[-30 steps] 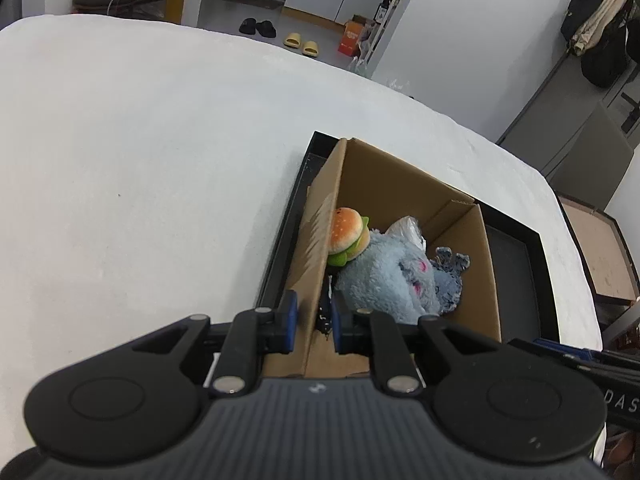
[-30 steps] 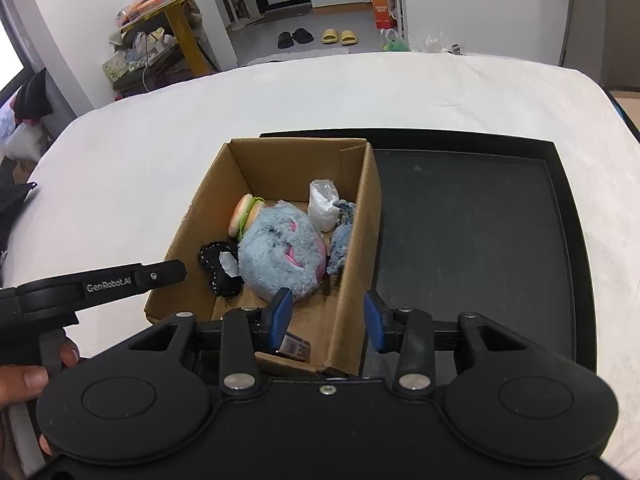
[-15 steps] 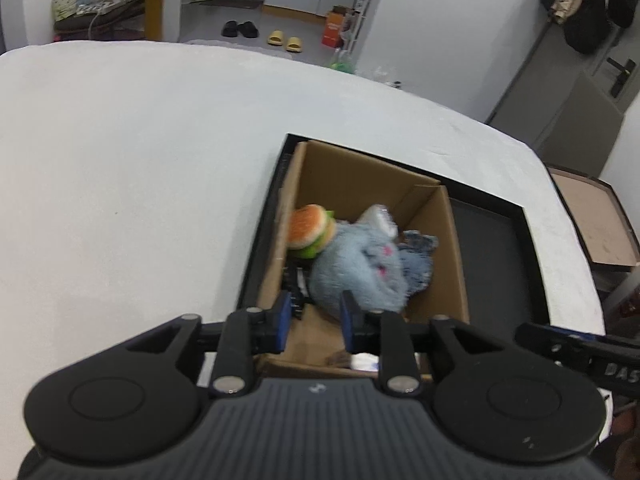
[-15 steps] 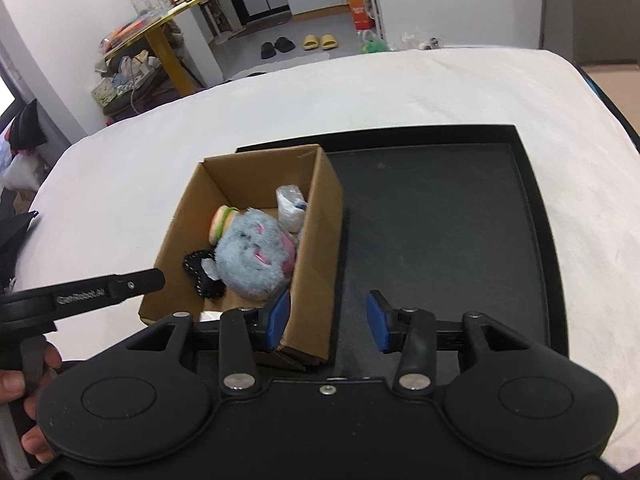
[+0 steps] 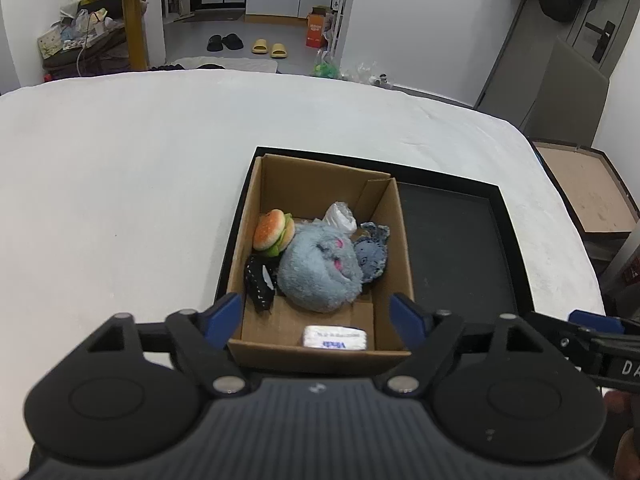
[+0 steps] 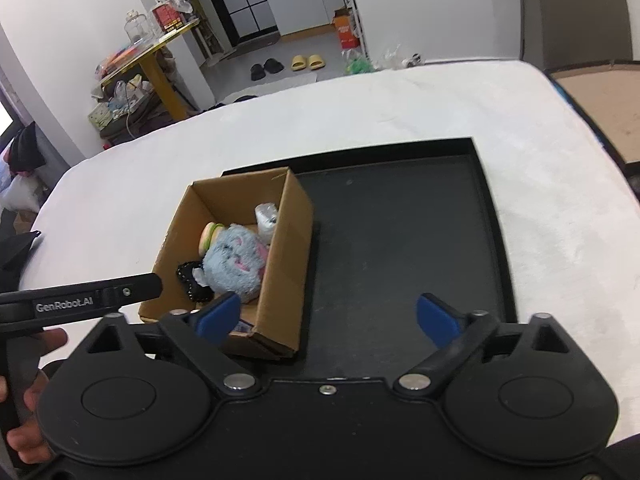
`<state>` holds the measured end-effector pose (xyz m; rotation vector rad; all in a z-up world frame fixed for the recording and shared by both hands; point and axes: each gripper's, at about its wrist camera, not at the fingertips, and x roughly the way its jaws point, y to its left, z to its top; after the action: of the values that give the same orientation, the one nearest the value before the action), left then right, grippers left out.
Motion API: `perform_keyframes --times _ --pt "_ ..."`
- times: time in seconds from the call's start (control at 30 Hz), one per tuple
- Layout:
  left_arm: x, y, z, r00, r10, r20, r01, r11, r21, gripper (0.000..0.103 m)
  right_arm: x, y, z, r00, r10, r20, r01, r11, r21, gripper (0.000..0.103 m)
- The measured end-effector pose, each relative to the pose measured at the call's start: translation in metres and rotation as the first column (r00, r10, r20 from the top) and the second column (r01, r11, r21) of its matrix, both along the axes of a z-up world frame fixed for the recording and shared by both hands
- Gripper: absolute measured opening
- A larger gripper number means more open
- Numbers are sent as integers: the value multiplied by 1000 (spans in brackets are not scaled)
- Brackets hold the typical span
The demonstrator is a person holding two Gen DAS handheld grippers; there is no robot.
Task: Organize soft objects
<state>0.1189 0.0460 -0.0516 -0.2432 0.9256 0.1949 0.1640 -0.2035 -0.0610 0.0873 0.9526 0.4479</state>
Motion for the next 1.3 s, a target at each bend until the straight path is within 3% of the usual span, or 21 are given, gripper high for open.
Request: perform_keyframes --times 0.3,1.3 --pt "-11 -17 22 1000 -24 0 24 999 32 103 -12 -13 18 1000 -16 20 16 1000 4 103" --pt "-82 -13 100 994 -60 92 56 997 49 103 -76 -12 102 980 -97 171 104 994 -33 103"
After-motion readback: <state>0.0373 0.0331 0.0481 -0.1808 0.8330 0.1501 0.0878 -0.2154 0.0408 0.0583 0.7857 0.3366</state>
